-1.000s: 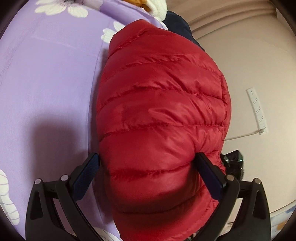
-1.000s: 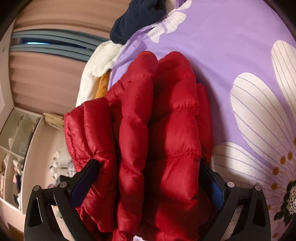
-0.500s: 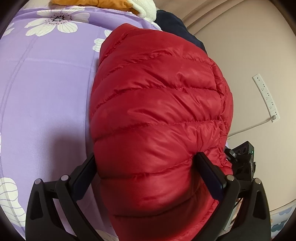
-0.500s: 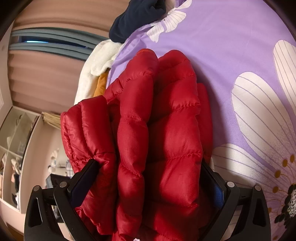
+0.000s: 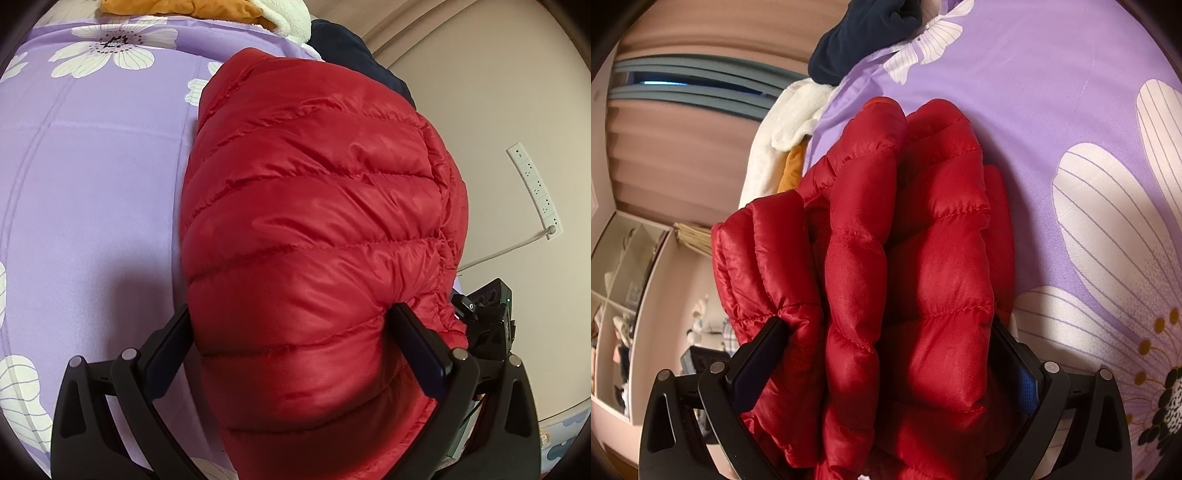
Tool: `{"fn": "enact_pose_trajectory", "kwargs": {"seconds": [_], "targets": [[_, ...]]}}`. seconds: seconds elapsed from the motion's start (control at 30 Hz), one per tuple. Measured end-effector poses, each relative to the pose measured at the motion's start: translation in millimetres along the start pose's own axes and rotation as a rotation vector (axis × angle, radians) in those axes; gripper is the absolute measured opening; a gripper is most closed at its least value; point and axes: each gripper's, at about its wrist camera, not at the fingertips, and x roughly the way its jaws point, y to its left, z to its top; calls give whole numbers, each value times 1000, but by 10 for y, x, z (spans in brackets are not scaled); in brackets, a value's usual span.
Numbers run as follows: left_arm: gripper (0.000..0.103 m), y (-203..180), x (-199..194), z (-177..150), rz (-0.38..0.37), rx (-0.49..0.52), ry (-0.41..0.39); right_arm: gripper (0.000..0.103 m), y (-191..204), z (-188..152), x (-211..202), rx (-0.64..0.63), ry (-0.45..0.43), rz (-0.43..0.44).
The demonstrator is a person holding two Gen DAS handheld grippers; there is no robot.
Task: Fold large clothes
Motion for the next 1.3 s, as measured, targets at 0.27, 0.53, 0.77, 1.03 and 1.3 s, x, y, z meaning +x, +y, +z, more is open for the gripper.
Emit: {"fn": "enact_pose_trajectory", "kwargs": {"seconds": [0.27, 0.53, 0.77, 1.03, 1.3], "targets": [[103, -26, -1, -3, 8, 6, -1, 102, 2, -2, -1, 0, -1, 0], [103, -31, 8, -9, 11, 7, -3, 102, -4, -6, -2, -1, -3, -1], [103, -23, 15, -7, 12, 5, -1, 102, 0, -8, -1, -1, -3, 0], [103, -23, 21, -7, 16, 6, -3, 102, -9, -8, -4, -2, -2, 0], [103, -32, 34, -10, 28, 9, -5, 102, -13, -15, -3, -12, -2, -12]]}}
